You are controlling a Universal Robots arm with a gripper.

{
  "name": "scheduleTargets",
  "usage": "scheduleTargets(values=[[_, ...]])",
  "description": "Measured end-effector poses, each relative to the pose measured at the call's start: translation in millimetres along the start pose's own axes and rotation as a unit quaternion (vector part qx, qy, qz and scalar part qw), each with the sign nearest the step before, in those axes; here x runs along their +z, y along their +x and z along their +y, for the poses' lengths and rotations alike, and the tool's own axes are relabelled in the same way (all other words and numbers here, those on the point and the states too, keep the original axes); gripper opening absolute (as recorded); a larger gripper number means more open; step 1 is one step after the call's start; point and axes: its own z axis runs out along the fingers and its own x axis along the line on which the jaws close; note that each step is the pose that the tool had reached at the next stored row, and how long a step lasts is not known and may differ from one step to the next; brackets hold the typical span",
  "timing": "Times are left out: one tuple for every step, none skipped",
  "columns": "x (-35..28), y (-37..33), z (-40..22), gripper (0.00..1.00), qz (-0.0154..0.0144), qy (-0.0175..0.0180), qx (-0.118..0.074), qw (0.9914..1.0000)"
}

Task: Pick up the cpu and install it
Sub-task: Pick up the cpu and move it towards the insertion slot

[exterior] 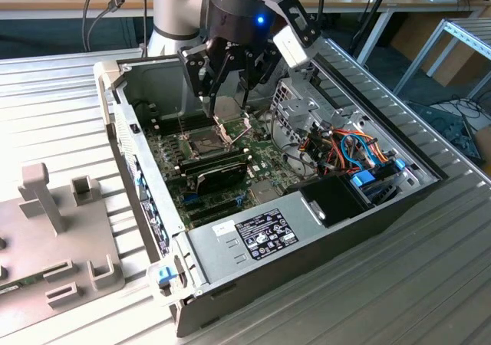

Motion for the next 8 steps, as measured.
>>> scheduleTargets(values=[[0.2, 0.0, 1.7, 0.55, 0.0, 0.0, 0.0, 1.0], [0.4, -0.2, 6.6, 0.55, 0.0, -0.0001, 0.0, 1.0], [0.3, -0.2, 7.8, 0.55, 0.0, 0.0, 0.0, 1.0], [0.4, -0.3, 9.1, 0.55, 0.0, 0.0, 0.0, 1.0], [0.4, -0.3, 10.7, 0.55, 0.0, 0.0, 0.0, 1.0], [0.4, -0.4, 12.1, 0.55, 0.0, 0.0, 0.0, 1.0], [0.4, -0.4, 13.7, 0.55, 0.0, 0.0, 0.0, 1.0], [0.4, -0.4, 14.5, 0.55, 0.0, 0.0, 0.0, 1.0]])
